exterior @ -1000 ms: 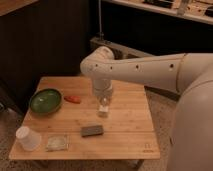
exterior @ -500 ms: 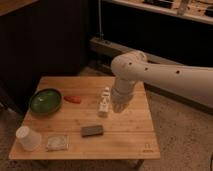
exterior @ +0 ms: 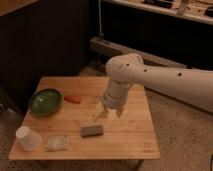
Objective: Move the arm in a circular motion
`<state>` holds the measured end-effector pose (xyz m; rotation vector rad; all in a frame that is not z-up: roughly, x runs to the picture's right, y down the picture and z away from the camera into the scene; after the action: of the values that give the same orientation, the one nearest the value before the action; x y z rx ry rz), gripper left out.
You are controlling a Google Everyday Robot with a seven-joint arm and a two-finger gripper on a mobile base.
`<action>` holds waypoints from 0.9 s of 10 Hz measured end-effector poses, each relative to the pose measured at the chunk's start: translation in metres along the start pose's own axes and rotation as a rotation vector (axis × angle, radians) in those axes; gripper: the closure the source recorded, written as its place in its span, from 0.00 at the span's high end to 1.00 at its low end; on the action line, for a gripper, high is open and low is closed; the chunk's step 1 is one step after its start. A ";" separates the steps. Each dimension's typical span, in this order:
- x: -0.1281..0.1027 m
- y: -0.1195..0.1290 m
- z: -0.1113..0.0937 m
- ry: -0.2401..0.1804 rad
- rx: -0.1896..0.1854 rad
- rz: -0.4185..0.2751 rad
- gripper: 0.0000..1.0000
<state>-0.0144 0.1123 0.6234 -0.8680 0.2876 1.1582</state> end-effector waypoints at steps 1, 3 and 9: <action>-0.013 0.025 0.003 0.009 -0.019 -0.050 0.80; -0.040 0.074 0.010 0.030 -0.053 -0.143 0.79; -0.140 0.166 0.031 -0.066 -0.117 -0.303 0.28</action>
<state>-0.2255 0.0611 0.6555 -0.9374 0.0313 0.9252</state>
